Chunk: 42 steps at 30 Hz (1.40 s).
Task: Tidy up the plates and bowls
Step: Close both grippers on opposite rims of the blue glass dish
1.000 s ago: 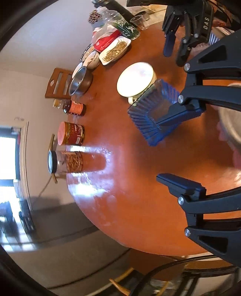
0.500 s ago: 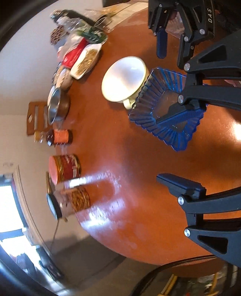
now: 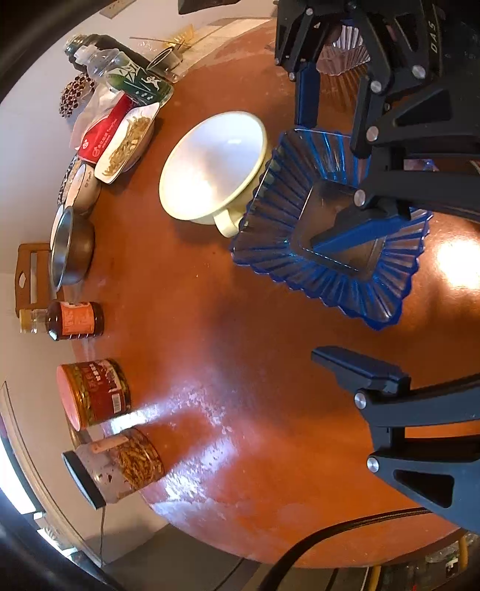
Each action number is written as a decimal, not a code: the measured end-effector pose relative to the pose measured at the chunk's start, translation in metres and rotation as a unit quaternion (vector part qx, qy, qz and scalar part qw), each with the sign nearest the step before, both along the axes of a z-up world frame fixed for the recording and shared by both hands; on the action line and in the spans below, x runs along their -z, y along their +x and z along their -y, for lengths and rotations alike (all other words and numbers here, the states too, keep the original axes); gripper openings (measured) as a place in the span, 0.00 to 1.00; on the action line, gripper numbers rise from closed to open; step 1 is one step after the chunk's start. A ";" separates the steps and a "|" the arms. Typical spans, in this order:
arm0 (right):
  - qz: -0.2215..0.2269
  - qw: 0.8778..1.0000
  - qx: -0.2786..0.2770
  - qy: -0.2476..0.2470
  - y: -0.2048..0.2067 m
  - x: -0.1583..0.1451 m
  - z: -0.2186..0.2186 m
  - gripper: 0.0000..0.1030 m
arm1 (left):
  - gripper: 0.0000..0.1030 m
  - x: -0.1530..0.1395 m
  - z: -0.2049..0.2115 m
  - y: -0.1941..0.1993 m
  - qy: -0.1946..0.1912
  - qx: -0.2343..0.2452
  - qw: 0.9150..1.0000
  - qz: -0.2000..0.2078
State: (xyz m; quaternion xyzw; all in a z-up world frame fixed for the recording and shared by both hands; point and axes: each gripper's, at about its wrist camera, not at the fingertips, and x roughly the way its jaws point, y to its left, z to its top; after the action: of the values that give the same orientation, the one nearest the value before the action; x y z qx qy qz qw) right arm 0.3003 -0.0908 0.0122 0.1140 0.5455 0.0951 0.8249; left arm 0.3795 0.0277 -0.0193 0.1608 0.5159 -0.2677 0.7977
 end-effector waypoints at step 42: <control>-0.008 1.000 -0.017 -0.016 -0.012 0.015 0.007 0.32 | 0.31 0.021 -0.001 -0.028 0.020 -0.007 0.998 -0.053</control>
State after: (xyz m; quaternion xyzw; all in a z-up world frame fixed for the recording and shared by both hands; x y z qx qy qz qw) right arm 0.2882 -0.0974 -0.0032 0.0922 0.5552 0.0999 0.8205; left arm 0.3515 0.0289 -0.0401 0.1593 0.5636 -0.2600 0.7677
